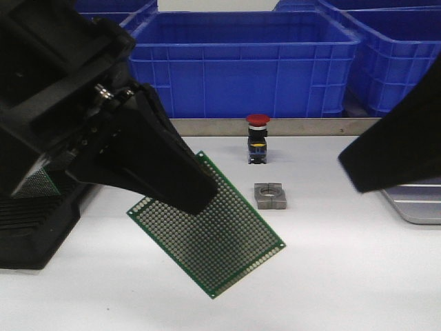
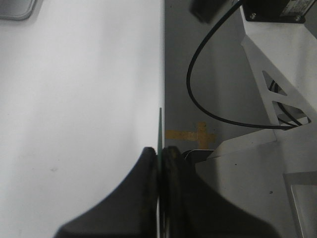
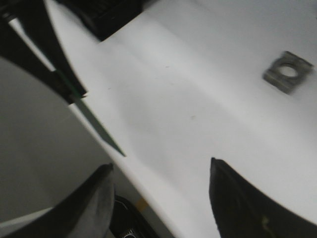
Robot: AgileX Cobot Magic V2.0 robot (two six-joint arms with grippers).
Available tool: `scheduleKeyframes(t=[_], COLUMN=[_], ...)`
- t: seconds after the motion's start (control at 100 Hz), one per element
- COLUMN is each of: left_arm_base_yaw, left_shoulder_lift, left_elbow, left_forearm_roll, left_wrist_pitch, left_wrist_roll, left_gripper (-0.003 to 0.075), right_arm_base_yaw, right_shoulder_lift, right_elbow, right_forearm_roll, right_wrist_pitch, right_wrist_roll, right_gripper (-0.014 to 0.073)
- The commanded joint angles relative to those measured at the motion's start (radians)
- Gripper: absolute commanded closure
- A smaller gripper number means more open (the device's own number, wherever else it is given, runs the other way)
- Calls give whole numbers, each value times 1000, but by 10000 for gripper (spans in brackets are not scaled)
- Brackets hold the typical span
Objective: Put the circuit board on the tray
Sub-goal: 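Bring the right gripper to the board and grasp its lower edge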
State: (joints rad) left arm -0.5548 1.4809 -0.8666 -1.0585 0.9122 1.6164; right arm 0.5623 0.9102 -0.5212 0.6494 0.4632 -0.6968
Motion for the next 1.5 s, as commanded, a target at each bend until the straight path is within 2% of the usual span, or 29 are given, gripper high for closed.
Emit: scheduleKeyframes(t=[0.0,0.16,0.39,0.5,0.75,0.82,0.89,1.01,1.11,1.26,1.31,1.38,1.49], left_arm_base_yaw=[-10,-10,-10,-10,-10,-10,-10,-10,-10,-10,-10,-10,-8], left_shoulder_lift=[-27,-27,-27,-27,-27,-27,-27,-27,-26,-26,-26,-26,-26], left_elbow=[-24,-24,-24,-24,-24,-24,-24,-24,-24,-24,-24,-26,-26], left_forearm_roll=[-64,-64,-64,-64,-65,-65,-65,-65,-65,-98,-101,-103,-105], left_wrist_pitch=[16,16,17,17,17,17,17,17,17,18,18,15,11], left_wrist_roll=[-7,-7,-7,-7,-7,-7,-7,-7,-9,-11,-11,-11,-5], left_gripper=[741,741,741,741,741,741,741,741,741,733,699,596,343], right_arm_base_yaw=[53,106,111,111,111,111,111,111,111,111,111,111,111], right_shoulder_lift=[35,126,224,259,346,364,377,381,381,381,381,381,381], right_elbow=[-36,-36,-48,-53,-81,-96,-108,-113,-113,-113,-113,-113,-113], right_forearm_roll=[119,294,489,537,538,538,539,544,547,554,564,578,579], right_wrist_pitch=[-54,-51,-62,-81,-75,-60,-39,-32,-33,-38,-40,-41,-44], right_wrist_roll=[-126,-320,-531,-573,-595,-602,-602,-602,-602,-602,-602,-602,-602], right_gripper=[144,144,144,144,158,202,293,526,663,654,654,654,654])
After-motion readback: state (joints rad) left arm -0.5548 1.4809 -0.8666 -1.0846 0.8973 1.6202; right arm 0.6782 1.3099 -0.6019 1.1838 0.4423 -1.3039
